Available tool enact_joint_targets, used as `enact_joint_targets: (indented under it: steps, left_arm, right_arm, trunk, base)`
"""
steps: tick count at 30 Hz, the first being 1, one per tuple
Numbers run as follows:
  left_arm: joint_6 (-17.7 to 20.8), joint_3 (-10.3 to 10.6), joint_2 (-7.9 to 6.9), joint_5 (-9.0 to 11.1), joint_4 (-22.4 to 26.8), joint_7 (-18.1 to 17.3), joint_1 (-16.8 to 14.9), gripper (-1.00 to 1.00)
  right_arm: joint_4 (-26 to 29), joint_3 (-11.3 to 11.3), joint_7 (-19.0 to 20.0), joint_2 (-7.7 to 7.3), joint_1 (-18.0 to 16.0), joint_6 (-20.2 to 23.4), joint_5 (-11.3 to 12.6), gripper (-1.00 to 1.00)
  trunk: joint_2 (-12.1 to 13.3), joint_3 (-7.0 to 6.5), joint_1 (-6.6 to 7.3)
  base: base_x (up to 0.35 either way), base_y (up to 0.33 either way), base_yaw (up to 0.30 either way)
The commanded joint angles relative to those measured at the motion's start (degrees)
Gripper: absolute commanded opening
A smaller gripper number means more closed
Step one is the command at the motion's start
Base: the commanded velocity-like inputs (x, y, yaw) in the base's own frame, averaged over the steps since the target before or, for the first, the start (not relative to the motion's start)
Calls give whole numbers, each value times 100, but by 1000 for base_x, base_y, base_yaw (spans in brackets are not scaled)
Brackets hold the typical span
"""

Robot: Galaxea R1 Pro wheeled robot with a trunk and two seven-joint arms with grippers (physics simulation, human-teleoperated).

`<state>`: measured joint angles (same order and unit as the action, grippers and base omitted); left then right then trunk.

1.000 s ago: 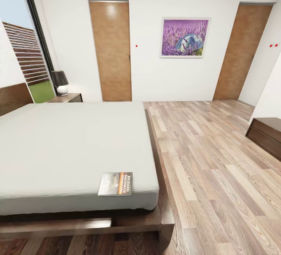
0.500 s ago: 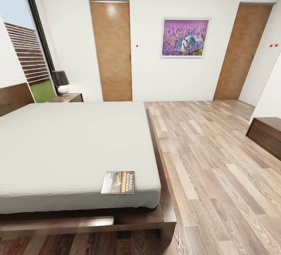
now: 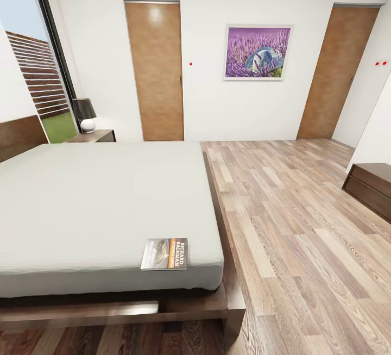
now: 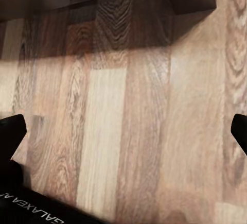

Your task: In the bedroom, move the book from the bed onto either nightstand, and place the two sandals side by side next to the bed.

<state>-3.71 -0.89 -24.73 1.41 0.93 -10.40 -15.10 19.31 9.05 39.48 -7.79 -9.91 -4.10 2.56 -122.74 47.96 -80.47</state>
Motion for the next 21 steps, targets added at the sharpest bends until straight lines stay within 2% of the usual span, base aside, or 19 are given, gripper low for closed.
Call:
enact_joint_targets:
  steps: [1, 6, 9, 12, 13, 16, 17, 18, 19, 20, 21]
  left_arm:
    - [-16, -8, 1, 13, -6, -23, -3, 100]
    - [-16, -8, 8, 14, -5, -23, -4, 100]
    - [-16, -8, 10, 12, -5, -25, -5, 100]
    - [-14, -8, 11, 10, -5, -27, -8, 100]
    - [-14, -8, 11, 10, -5, -27, -8, 100]
    - [-11, -6, 11, 9, 0, -30, -8, 100]
    - [-9, -7, 12, 9, 1, -31, -9, 100]
    - [-9, -7, 12, 9, 1, -31, -9, 100]
    - [-9, -5, 12, 9, 2, -31, -9, 100]
    - [-8, -4, 12, 8, 3, -32, -10, 100]
    - [-8, -4, 12, 8, 3, -32, -10, 100]
  right_arm:
    - [-6, 40, 188, -8, -9, 2, 25, 100]
    - [2, 108, 1140, -92, -32, 28, 21, 100]
    - [0, 165, 1545, -131, -39, 36, 25, 100]
    - [-9, 413, 1755, -143, -42, 43, 23, 100]
    - [-9, 413, 1755, -143, -42, 43, 23, 100]
    - [-24, 789, 1881, -149, -44, 51, 15, 100]
    - [-32, 986, 1939, -154, -45, 54, 0, 100]
    - [-32, 986, 1939, -154, -45, 54, 0, 100]
    - [-35, 1056, 1960, -155, -45, 55, -9, 100]
    - [-44, 1221, 2011, -161, -45, 62, -30, 100]
    - [-45, 1244, 2018, -163, -46, 63, -35, 100]
  trunk:
    - [-2, 5, 1]
    - [-2, 5, 1]
    - [-2, 5, 1]
    - [-2, 5, 1]
    - [-2, 5, 1]
    - [-2, 5, 1]
    - [-2, 5, 1]
    - [-2, 5, 1]
    - [-2, 5, 1]
    - [-2, 5, 1]
    - [-2, 5, 1]
  base:
    - [0, 0, 0]
    - [0, 0, 0]
    - [0, 0, 0]
    - [0, 0, 0]
    - [0, 0, 0]
    - [0, 0, 0]
    - [0, 0, 0]
    - [0, 0, 0]
    - [0, 0, 0]
    - [0, 0, 0]
    - [0, 0, 0]
